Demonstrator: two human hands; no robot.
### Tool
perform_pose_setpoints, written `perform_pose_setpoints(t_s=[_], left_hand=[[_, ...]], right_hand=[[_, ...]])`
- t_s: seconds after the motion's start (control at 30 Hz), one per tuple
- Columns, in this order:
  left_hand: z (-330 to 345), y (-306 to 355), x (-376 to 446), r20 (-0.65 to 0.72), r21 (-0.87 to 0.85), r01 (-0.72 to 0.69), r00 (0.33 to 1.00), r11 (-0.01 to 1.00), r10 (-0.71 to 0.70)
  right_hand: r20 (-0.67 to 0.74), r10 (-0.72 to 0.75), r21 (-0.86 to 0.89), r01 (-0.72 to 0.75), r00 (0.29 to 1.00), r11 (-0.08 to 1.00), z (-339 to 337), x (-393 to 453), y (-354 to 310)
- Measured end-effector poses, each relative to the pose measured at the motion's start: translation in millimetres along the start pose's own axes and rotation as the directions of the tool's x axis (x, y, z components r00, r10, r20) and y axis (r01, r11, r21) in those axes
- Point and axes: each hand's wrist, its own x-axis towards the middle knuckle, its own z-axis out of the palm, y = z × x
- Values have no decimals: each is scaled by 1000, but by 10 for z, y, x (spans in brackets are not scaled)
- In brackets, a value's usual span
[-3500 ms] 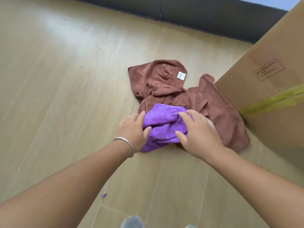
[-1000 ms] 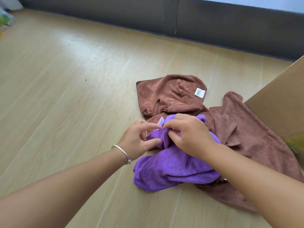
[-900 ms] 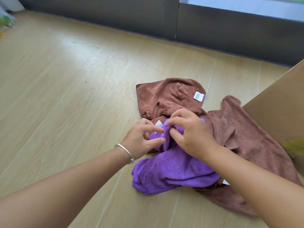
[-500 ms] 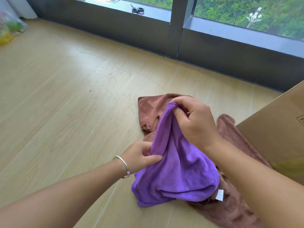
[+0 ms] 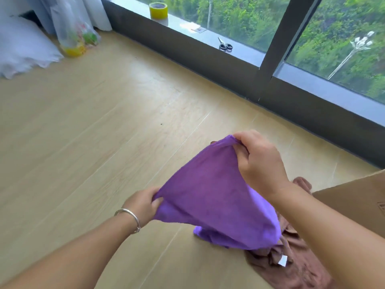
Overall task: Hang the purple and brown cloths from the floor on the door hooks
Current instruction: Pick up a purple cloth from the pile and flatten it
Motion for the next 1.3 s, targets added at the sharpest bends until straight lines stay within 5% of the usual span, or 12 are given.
perform_pose_setpoints(t_s=[0.07,0.2,0.43,0.67,1.07,1.3], left_hand=[[-204,10,-252,-161,78,62,986,995,-49],[-665,212,-699,-341,-36,121,932,992,-126],[-1929,207,-1563,-455,-182,154,862,971,-222],[-3168,195,-2164,-467,-146,199,849,969,-245],[-4851,-264,-2988,-692,-142,228,673,963,-261],[-5144,-375,-3572,-770,-162,319,551,934,-322]], right_hand=[[78,-9,-123,18,997,992,-54,3,-250],[187,23,-256,26,982,966,-183,-21,-773],[323,91,-277,2,942,961,-712,212,-1738],[467,-39,-329,214,884,920,-948,846,-2761],[482,-243,-357,442,842,823,-873,1936,-4334],[411,-411,-249,533,814,808,-820,2067,-4945]])
